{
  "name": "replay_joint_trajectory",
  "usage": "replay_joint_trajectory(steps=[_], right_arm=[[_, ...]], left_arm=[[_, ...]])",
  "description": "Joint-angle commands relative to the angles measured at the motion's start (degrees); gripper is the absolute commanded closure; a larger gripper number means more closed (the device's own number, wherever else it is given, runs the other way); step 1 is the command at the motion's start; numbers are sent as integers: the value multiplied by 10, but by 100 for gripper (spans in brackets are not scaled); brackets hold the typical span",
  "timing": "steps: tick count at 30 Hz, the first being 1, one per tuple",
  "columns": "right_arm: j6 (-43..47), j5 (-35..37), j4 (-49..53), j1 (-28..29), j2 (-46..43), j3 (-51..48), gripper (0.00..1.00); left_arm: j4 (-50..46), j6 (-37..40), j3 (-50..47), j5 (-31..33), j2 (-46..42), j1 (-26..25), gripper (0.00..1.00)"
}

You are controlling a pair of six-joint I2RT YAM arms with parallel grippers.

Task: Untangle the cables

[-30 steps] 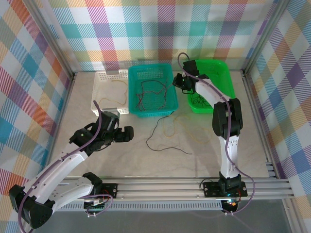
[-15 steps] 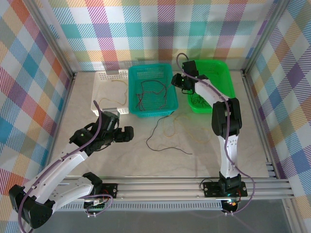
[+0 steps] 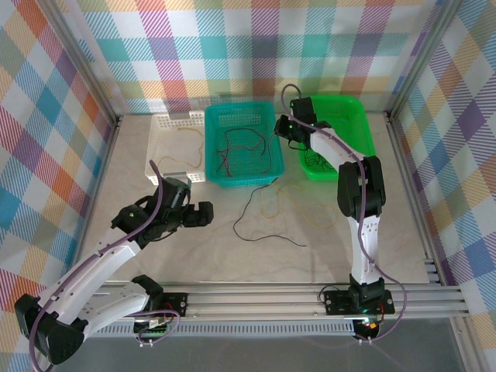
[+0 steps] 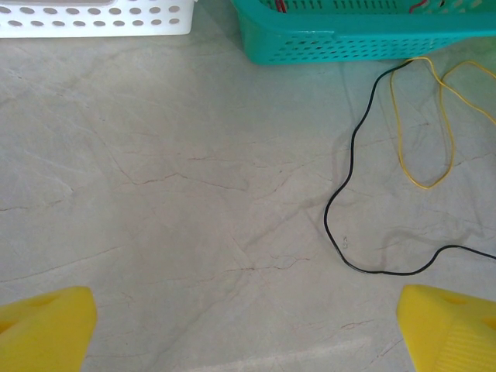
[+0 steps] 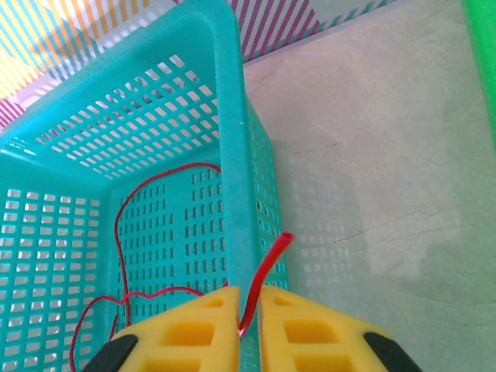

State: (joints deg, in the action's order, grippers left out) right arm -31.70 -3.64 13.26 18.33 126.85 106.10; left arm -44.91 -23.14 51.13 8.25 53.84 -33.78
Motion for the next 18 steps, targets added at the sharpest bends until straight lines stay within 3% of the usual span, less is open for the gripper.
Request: replay_joint_trajectory(steps=[1,8,18], right_arm=[[2,3,-18,-2,14,2,89],[-4,-19,-43,-1,4,-12,100],[-6,-71,-63,20,-11,-15,100]], left_arm=[[-1,-2,8,9,4,-8,1],[-2,-1,7,11,4,-8,1],[0,-1,9,9,6,-8,1]])
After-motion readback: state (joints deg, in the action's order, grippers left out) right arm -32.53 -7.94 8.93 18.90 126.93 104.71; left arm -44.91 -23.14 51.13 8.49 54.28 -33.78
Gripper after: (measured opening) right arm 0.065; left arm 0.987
